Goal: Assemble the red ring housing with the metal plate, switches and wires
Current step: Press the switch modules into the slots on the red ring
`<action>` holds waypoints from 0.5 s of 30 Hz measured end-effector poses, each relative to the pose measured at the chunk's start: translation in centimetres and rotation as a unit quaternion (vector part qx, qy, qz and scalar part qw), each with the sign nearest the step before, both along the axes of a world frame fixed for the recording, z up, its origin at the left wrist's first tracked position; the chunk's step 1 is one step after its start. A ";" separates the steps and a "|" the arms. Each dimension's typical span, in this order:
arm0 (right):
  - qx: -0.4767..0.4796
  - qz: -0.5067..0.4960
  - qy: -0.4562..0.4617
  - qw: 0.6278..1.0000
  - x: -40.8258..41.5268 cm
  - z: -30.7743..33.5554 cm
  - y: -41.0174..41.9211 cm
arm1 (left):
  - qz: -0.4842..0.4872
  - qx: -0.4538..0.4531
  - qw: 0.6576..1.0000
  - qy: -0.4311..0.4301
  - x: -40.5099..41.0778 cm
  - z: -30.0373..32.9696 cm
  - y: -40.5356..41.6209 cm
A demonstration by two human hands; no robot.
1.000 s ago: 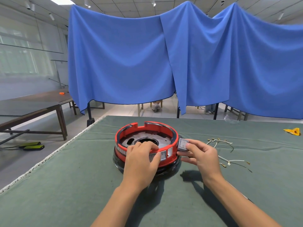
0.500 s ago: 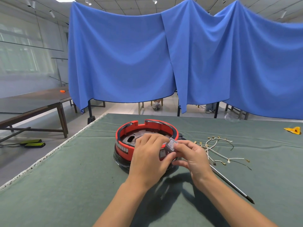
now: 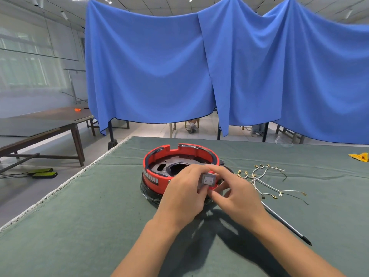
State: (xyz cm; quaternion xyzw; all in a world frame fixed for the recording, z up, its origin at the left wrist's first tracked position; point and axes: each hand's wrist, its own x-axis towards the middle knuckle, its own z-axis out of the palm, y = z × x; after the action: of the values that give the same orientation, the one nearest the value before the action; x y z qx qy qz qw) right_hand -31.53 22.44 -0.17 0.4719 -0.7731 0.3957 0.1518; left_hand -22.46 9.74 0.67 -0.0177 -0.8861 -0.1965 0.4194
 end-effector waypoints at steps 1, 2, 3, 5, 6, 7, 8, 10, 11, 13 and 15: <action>-0.012 -0.007 0.023 1.000 0.0 0.0 0.0 | -0.002 0.010 1.000 0.004 0.1 0.0 0.0; -0.022 -0.016 0.039 0.999 0.0 0.0 0.1 | -0.002 0.018 1.000 0.006 0.1 0.1 0.1; -0.029 -0.025 0.051 0.998 0.0 -0.1 0.1 | 0.000 0.021 1.000 0.006 0.1 0.1 0.1; -0.040 -0.039 0.053 0.997 -0.1 -0.3 0.1 | 0.006 0.018 1.000 0.005 0.2 0.1 0.1; -0.049 -0.044 0.034 0.997 -0.2 -0.4 0.0 | 0.011 0.018 1.000 0.006 0.2 0.0 0.0; -0.061 -0.046 0.005 0.997 -0.4 -0.5 0.0 | 0.021 0.021 1.000 0.004 0.2 -0.1 -0.1; -0.073 -0.049 -0.026 0.996 -0.6 -0.6 0.0 | 0.038 0.024 0.999 -0.004 0.1 -0.3 -0.1; -0.084 -0.056 -0.062 0.993 -1.1 -1.0 0.1 | 0.076 0.027 0.996 -0.042 0.0 -0.6 -0.4; -0.086 -0.060 -0.072 0.992 -1.3 -1.1 0.2 | 0.094 0.016 0.993 -0.063 -0.1 -0.8 -0.6; -0.086 -0.058 -0.087 0.991 -1.4 -1.4 0.2 | 0.117 -0.014 0.989 -0.084 -0.4 -1.1 -0.6; -0.070 -0.070 -0.071 0.992 -1.5 -1.5 0.2 | 0.124 -0.012 0.989 -0.082 -0.5 -1.2 -0.5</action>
State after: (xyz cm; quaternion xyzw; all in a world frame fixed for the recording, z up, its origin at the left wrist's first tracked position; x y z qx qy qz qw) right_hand -32.99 22.63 -1.71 0.3751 -0.7836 0.4698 0.1564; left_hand -22.97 9.21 -0.51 0.1034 -0.9149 -0.1336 0.3665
